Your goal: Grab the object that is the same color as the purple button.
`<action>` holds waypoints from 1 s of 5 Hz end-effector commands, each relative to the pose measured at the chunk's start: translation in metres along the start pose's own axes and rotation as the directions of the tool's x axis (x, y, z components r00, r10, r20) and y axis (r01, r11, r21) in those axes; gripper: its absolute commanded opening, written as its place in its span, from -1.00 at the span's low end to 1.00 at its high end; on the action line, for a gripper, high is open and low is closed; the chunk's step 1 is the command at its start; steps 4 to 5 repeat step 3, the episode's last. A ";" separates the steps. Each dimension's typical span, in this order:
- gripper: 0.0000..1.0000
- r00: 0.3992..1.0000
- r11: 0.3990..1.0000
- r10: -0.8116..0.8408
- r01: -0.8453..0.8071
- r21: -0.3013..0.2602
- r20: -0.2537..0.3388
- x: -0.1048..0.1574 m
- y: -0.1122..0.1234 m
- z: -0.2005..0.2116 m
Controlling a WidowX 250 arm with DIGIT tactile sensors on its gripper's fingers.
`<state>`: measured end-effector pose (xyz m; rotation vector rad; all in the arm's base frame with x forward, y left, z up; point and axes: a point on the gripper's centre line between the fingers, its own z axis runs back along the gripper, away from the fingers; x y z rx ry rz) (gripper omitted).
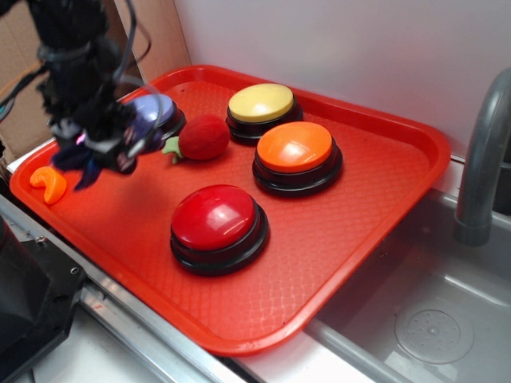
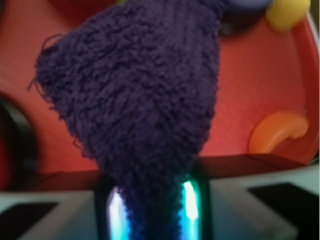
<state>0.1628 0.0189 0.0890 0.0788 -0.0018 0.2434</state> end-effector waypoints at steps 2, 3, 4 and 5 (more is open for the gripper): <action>-1.00 0.985 0.991 -0.127 0.132 -0.034 0.120 0.015 -0.046 0.081; -1.00 0.990 0.996 -0.083 0.086 -0.030 0.111 0.014 -0.048 0.071; -1.00 0.990 0.996 -0.083 0.086 -0.030 0.111 0.014 -0.048 0.071; -1.00 0.990 0.996 -0.083 0.086 -0.030 0.111 0.014 -0.048 0.071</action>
